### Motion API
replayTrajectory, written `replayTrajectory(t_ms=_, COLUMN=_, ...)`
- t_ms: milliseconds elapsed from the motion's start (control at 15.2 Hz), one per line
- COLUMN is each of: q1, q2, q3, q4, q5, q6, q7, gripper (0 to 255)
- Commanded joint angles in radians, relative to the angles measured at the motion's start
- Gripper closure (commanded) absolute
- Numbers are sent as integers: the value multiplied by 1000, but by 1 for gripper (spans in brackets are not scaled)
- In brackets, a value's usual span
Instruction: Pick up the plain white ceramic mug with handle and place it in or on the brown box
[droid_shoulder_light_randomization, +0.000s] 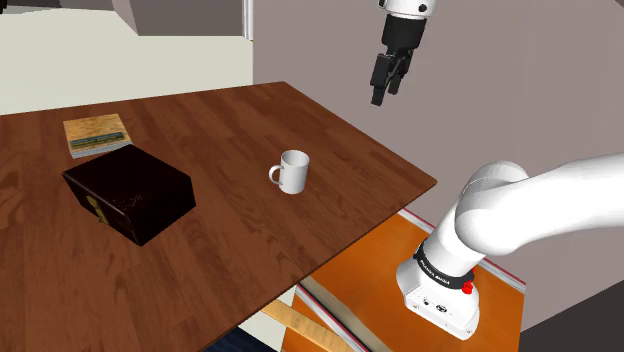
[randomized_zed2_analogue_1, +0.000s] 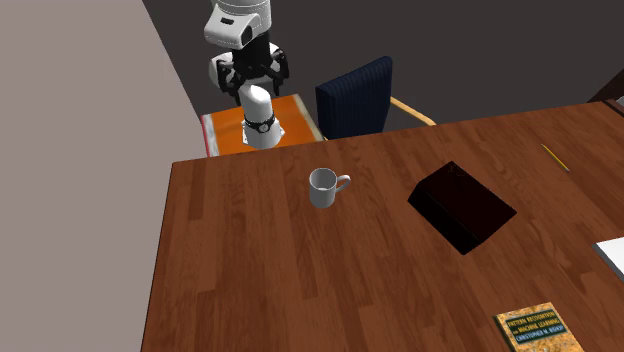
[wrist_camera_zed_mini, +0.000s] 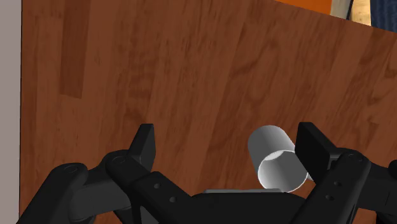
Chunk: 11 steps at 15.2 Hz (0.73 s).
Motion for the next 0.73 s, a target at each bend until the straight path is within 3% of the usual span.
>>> replayTrajectory(t_ms=0, q1=0, q2=0, q3=0, q4=0, q5=0, q6=0, q7=0, gripper=0)
replayTrajectory(t_ms=660, q1=37, q2=114, q3=30, q4=-224, q5=62, q6=455, q7=57, gripper=0)
